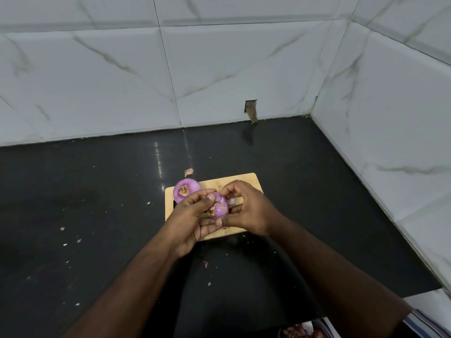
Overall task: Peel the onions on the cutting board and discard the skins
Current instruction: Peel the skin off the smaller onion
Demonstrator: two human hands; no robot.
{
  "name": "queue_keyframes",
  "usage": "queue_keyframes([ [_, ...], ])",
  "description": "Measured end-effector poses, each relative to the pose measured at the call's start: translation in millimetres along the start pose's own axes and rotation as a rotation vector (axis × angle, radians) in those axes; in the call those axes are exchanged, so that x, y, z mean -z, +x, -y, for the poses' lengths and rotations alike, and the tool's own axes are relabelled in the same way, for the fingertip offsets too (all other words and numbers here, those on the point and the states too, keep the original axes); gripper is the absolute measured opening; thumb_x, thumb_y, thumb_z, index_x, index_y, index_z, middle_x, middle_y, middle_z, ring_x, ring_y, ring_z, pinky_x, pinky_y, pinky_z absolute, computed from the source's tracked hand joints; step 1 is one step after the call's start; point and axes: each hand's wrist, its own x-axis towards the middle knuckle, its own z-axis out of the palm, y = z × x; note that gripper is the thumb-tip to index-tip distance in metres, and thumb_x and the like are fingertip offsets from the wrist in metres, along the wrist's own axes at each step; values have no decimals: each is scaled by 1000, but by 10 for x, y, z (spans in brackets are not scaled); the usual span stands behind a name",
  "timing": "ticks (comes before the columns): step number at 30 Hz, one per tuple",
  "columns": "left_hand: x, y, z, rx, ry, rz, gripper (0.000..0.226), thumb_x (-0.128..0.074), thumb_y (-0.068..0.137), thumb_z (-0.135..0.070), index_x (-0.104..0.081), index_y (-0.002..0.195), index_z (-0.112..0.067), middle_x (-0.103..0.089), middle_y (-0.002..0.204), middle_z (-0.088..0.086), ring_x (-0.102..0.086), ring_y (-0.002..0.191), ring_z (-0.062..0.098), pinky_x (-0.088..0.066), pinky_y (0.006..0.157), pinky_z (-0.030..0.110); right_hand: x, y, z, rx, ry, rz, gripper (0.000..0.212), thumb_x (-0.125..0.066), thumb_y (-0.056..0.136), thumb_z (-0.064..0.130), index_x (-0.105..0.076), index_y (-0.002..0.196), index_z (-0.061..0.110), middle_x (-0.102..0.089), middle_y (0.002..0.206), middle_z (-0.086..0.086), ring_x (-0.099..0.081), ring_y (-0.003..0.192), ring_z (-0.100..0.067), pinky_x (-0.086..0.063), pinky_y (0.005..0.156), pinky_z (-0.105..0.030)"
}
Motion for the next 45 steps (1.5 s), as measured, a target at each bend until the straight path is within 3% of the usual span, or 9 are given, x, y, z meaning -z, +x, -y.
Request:
queue_keyframes([
  [4,-12,0,32,5,38,6,22,-56,102,-11,-65,123,-10,-77,106,18,-76,81,25,-64,75,38,28,19,55,-50,-34,30,47,-91,58,19,-59,93,23,-62,92,3,-59,82,-17,-57,77,-44],
  [8,-37,-6,31,-8,58,15,23,-58,102,-12,-66,123,-11,-77,108,17,-76,85,26,-64,79,41,59,41,83,-66,-80,81,43,-90,58,18,-55,83,21,-60,82,1,-50,70,-5,-49,62,-33],
  [18,-107,-5,54,-5,31,-32,20,-56,102,-13,-66,119,-9,-78,102,15,-75,80,23,-64,71,37,54,16,83,34,-143,30,35,-88,59,14,-59,80,15,-57,91,-2,-56,82,-20,-50,66,-35],
  [22,-116,-2,45,-2,32,-62,20,-60,101,-17,-66,119,-8,-78,96,12,-75,73,18,-61,60,31,31,-1,53,74,-123,19,37,-87,60,15,-62,87,19,-53,93,-1,-57,85,-22,-55,71,-46],
  [31,-136,0,30,-12,61,-101,22,-62,100,-17,-66,120,-7,-77,99,15,-74,73,19,-60,60,31,19,43,46,91,-236,16,32,-86,61,15,-55,68,14,-52,87,1,-52,77,-13,-43,62,-23],
  [36,-100,-20,-10,-1,-4,-113,27,-63,100,-21,-64,121,-4,-77,102,19,-76,77,26,-62,63,33,9,29,14,113,-105,-17,28,-88,67,21,-63,80,18,-56,92,5,-60,85,-17,-58,75,-40],
  [39,-78,-31,-7,12,-39,-114,29,-63,100,-21,-64,121,-1,-76,104,22,-77,82,31,-64,67,35,52,66,-14,31,-41,-26,21,-84,75,14,-67,87,15,-66,91,3,-67,83,-14,-58,80,-38],
  [42,-68,-34,-24,25,-102,-102,24,-58,102,-20,-65,116,-2,-76,105,24,-77,88,36,-65,73,38,116,78,-47,-102,180,-47,13,-72,84,-5,-62,93,-5,-69,87,-6,-70,79,-8,-61,74,-30],
  [45,-90,-43,-54,31,-101,-73,18,-55,104,-19,-67,108,-7,-76,101,23,-76,86,37,-63,80,42,127,82,-72,-183,232,-91,20,-71,83,-11,-63,99,-4,-68,96,-18,-71,83,-21,-62,72,-31],
])
